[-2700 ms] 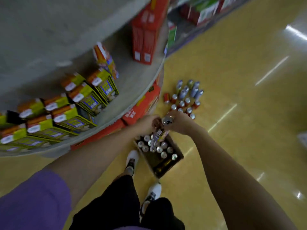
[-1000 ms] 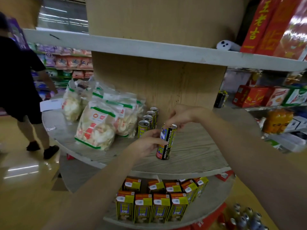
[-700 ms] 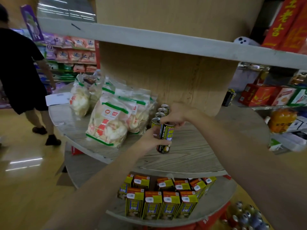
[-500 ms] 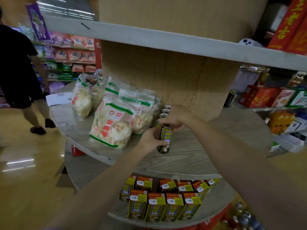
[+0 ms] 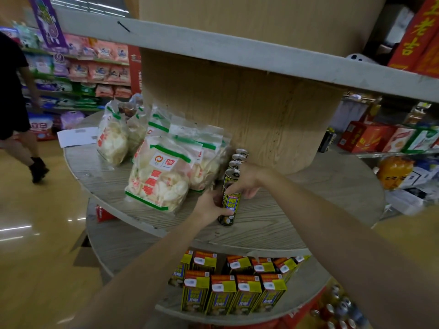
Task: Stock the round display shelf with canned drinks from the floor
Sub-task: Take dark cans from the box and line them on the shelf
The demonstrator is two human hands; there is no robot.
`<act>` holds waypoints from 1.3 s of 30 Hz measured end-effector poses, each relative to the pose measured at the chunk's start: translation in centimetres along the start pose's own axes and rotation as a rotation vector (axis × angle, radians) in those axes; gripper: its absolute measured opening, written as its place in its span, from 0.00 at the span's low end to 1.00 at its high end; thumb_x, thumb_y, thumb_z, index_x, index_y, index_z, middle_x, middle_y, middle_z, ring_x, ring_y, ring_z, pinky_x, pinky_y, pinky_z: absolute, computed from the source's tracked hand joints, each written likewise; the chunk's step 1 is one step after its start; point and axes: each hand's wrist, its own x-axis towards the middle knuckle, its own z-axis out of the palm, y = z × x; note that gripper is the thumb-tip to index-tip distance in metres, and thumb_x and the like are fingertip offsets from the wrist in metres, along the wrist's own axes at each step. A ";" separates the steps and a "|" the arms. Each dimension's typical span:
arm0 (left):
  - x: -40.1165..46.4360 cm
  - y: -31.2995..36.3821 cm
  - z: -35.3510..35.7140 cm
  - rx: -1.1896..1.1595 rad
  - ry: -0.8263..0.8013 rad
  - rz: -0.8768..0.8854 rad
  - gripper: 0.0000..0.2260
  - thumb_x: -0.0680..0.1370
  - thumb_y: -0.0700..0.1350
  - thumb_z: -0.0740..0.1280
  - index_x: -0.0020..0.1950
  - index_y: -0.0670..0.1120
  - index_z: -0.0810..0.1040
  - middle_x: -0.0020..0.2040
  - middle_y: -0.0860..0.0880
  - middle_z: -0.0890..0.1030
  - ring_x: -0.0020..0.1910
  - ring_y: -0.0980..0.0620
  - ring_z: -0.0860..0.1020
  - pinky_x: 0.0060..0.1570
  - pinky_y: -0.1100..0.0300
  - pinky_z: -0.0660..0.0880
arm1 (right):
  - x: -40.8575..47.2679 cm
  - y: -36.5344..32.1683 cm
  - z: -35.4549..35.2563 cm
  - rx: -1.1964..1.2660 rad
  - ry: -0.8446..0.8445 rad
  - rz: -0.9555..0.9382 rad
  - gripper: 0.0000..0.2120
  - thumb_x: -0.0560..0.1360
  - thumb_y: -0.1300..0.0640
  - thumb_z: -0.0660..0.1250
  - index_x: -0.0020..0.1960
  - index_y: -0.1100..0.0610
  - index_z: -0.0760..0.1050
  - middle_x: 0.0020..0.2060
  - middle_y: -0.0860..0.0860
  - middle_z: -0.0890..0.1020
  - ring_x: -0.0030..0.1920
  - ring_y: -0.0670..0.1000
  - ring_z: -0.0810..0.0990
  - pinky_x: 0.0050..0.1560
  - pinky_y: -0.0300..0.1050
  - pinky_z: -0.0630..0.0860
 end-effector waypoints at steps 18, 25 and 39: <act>0.1 0.5 0.2 0.135 0.092 -0.120 0.16 0.69 0.42 0.78 0.55 0.43 0.82 0.49 0.49 0.83 0.51 0.53 0.78 0.46 0.63 0.69 | 0.5 2.0 2.9 0.191 0.112 -0.066 0.27 0.70 0.41 0.74 0.51 0.65 0.77 0.41 0.62 0.84 0.39 0.58 0.86 0.44 0.53 0.84; -2.4 0.0 0.9 0.078 -0.009 -0.253 0.04 0.74 0.38 0.71 0.41 0.38 0.82 0.34 0.40 0.82 0.30 0.46 0.81 0.37 0.51 0.83 | -1.1 6.3 3.6 0.219 -0.012 -0.055 0.10 0.76 0.59 0.71 0.38 0.57 0.73 0.33 0.54 0.79 0.32 0.50 0.78 0.37 0.45 0.79; -3.8 5.4 18.9 0.215 -0.382 -0.119 0.09 0.78 0.35 0.66 0.39 0.45 0.75 0.33 0.44 0.79 0.27 0.52 0.77 0.28 0.60 0.75 | -8.9 27.4 8.0 0.390 0.032 0.140 0.07 0.71 0.69 0.67 0.47 0.67 0.81 0.35 0.59 0.79 0.33 0.53 0.79 0.30 0.40 0.76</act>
